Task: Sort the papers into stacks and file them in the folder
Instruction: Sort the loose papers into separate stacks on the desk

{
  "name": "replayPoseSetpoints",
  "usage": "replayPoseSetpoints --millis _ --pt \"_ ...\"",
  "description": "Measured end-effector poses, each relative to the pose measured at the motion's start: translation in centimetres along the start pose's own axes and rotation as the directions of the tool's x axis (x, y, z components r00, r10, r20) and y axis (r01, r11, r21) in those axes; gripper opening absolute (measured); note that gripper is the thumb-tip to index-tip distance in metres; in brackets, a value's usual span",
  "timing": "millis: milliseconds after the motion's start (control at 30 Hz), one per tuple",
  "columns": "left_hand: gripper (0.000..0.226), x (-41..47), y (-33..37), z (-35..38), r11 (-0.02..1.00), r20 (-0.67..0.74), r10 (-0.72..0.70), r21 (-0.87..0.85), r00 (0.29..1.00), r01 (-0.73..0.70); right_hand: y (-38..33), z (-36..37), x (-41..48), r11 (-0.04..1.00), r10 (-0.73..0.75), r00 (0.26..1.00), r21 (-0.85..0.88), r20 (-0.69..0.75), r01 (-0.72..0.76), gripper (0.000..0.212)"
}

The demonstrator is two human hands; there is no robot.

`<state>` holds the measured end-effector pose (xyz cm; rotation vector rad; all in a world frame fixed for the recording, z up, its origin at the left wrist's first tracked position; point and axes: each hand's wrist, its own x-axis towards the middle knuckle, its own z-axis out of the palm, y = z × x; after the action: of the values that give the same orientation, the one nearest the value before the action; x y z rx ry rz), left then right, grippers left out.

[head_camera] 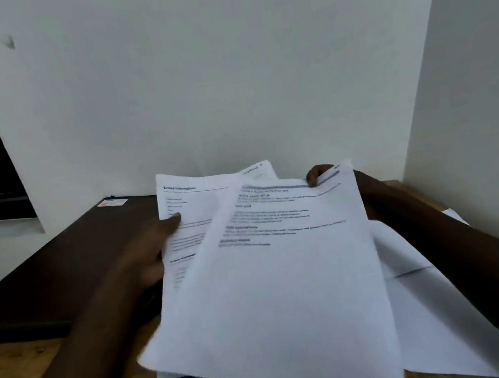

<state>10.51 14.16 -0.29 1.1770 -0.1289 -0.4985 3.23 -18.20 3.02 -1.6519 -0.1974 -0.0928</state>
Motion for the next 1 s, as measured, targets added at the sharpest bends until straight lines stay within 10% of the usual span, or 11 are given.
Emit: replayPoseSetpoints --millis 167,400,633,767,900,1000 --pt "0.028 0.1 0.3 0.0 0.992 0.042 -0.073 0.109 0.996 0.068 0.1 0.6 4.3 0.976 -0.025 0.989 -0.210 0.148 0.056 0.014" --pt "0.034 0.8 -0.2 0.8 0.974 0.109 -0.049 0.223 0.993 0.024 1.9 2.2 7.4 0.962 -0.126 0.992 -0.244 0.006 0.123 0.022" --pt "0.036 1.3 -0.3 0.9 0.969 0.086 0.089 0.224 0.992 -0.106 2.4 2.5 5.9 0.999 0.008 0.876 -0.032 -0.482 -0.027 0.025" --pt "0.034 1.4 0.2 1.0 0.984 0.078 0.142 0.100 0.987 -0.150 1.5 2.6 3.3 0.936 0.232 0.901 0.337 -0.367 -0.104 0.056" --pt "0.039 0.4 0.4 1.7 0.992 0.093 0.125 -0.042 0.988 -0.122 2.1 5.4 0.4 0.971 0.183 0.979 0.173 -0.091 -0.165 0.041" --pt "0.038 0.1 0.4 1.5 0.993 0.073 0.095 -0.084 0.993 -0.088 2.7 6.9 -0.2 0.991 0.082 0.977 -0.084 -0.196 -0.100 0.016"
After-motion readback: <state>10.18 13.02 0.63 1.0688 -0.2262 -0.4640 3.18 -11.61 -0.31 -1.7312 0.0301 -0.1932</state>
